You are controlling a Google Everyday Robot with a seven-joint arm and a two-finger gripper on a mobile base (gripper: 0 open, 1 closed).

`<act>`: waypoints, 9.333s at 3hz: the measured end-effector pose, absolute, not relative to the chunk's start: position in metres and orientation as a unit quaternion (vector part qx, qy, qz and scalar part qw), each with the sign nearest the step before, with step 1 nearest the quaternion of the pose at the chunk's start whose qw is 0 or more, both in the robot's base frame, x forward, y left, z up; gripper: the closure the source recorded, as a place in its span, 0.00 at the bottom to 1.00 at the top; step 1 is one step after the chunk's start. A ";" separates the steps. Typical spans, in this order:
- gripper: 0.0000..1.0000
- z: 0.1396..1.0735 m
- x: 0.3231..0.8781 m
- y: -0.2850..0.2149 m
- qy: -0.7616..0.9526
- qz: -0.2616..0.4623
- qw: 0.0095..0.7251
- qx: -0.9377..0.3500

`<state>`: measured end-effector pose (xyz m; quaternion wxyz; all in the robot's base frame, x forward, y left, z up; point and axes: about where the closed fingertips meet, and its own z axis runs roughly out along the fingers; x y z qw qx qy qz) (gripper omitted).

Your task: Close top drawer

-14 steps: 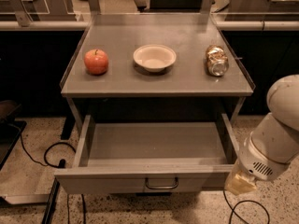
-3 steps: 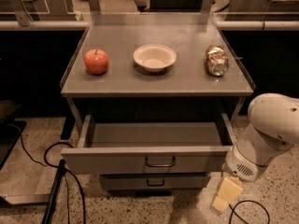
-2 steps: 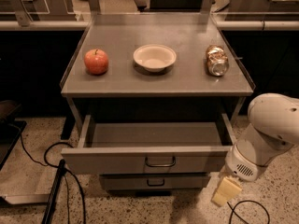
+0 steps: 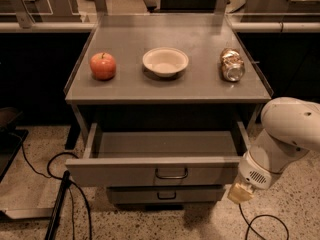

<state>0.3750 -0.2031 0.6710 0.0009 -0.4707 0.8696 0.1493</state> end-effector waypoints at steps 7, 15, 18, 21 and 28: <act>0.34 0.662 0.439 -0.187 0.870 0.085 0.029 -0.485; 1.00 0.662 0.466 -0.191 0.880 0.035 0.041 -0.472; 1.00 0.657 0.511 -0.230 0.897 -0.037 0.056 -0.436; 0.34 0.657 0.511 -0.230 0.897 -0.037 0.056 -0.436; 0.88 0.651 0.519 -0.226 0.896 -0.051 0.053 -0.438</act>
Offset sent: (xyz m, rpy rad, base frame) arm 0.0658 0.0208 -0.0134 -0.0937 -0.1134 0.0121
